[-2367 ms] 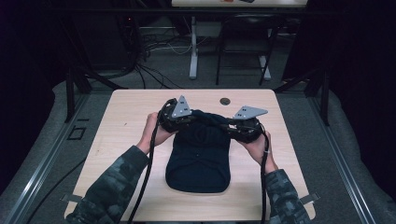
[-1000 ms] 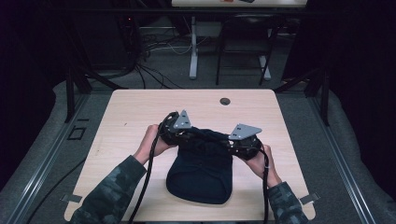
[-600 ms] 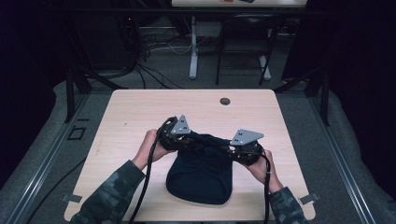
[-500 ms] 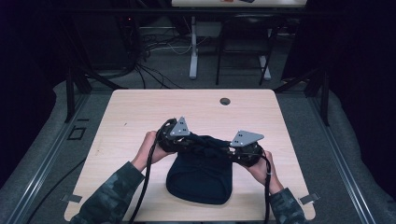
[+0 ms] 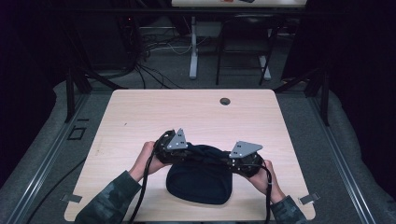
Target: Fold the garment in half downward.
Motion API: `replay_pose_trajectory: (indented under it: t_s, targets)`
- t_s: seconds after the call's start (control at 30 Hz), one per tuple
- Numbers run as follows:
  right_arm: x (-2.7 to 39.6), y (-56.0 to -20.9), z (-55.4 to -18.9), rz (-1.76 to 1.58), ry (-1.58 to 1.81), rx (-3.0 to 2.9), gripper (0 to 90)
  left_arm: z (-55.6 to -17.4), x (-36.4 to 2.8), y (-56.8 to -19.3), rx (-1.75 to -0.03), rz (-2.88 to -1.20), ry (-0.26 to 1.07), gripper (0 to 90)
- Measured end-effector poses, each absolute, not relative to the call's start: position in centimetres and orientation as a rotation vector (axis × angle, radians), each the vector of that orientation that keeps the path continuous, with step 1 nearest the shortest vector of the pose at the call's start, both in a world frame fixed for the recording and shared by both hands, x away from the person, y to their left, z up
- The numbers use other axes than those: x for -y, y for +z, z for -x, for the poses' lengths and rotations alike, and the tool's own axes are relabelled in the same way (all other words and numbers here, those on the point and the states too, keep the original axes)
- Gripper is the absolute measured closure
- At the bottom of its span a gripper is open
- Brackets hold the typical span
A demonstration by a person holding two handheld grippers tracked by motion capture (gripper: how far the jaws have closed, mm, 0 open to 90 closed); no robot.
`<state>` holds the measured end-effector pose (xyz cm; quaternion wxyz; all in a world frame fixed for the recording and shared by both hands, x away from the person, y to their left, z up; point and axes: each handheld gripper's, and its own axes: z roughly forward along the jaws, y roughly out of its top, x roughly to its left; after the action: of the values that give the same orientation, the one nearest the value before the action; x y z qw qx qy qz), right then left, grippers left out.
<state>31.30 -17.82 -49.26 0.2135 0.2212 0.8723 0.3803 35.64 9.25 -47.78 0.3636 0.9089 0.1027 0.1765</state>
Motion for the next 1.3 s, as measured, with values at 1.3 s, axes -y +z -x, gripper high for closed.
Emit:
replay_pose_trajectory:
  t_s: [1.3]
  targets:
    - [16.6, -53.7, -27.5, -0.578, 0.939, -2.596, 69.4, -31.7, -11.1, -54.5, -0.314, -2.338, 0.277, 65.3]
